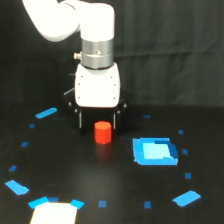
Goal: Pick up the red object from the table
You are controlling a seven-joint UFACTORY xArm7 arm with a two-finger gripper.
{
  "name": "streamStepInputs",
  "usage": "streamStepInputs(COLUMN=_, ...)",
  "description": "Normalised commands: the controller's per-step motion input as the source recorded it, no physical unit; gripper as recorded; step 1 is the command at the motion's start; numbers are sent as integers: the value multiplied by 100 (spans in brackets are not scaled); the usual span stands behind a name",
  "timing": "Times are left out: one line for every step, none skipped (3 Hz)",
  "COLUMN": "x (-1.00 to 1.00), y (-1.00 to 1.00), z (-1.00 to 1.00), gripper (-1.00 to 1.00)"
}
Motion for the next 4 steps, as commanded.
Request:
streamStepInputs(x=22, y=-18, z=-11, gripper=-99)
streamStepInputs(x=-29, y=-26, z=61, gripper=-100)
streamStepInputs(x=12, y=16, z=34, gripper=-100)
streamStepInputs(x=-26, y=33, z=72, gripper=-100)
